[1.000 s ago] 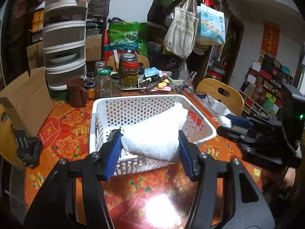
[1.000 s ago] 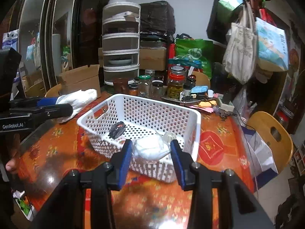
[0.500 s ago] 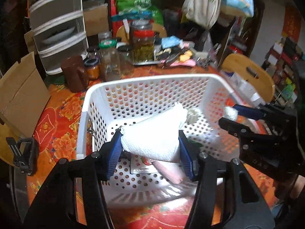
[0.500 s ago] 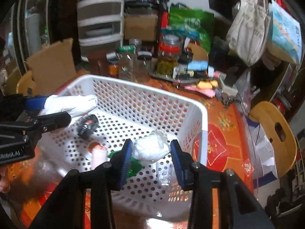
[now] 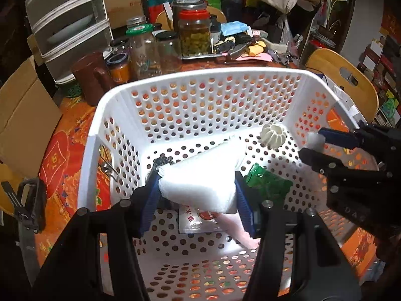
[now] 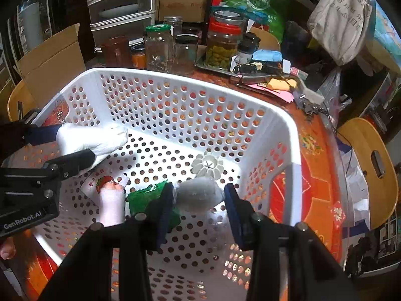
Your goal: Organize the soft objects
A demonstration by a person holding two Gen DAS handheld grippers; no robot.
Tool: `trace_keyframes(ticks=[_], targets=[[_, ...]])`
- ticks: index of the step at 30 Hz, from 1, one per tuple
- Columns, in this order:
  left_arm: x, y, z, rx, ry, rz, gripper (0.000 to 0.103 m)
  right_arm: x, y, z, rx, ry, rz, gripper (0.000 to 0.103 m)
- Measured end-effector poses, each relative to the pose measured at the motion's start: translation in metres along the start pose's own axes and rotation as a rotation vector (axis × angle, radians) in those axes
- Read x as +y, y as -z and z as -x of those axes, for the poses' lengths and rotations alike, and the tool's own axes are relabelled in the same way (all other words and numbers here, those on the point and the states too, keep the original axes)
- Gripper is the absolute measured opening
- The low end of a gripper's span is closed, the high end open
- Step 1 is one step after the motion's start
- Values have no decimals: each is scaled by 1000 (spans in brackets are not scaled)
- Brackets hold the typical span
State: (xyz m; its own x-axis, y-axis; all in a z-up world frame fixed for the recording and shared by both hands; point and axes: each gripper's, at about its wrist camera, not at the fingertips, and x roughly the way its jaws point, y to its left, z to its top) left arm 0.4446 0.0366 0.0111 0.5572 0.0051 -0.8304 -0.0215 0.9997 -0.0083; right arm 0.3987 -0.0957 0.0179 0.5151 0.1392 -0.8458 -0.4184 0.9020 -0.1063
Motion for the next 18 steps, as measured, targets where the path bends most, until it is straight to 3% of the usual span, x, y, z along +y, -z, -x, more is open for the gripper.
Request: trace_keyframes(ticks=[4,11,14,18], targets=[[1,1,-2,-1,7,3,56,-1,-1,-1,-4,-2,-2,43],[0,5,10,-31,19,3,74,-3,2,7,-33,-38,-19,77],[2,8,27,-68,16,8,82,-5,6,18,-66,-54,-22,80],[2,17,60,-139,28,-9,96,-10,15,40,-113,-107,-35,95]])
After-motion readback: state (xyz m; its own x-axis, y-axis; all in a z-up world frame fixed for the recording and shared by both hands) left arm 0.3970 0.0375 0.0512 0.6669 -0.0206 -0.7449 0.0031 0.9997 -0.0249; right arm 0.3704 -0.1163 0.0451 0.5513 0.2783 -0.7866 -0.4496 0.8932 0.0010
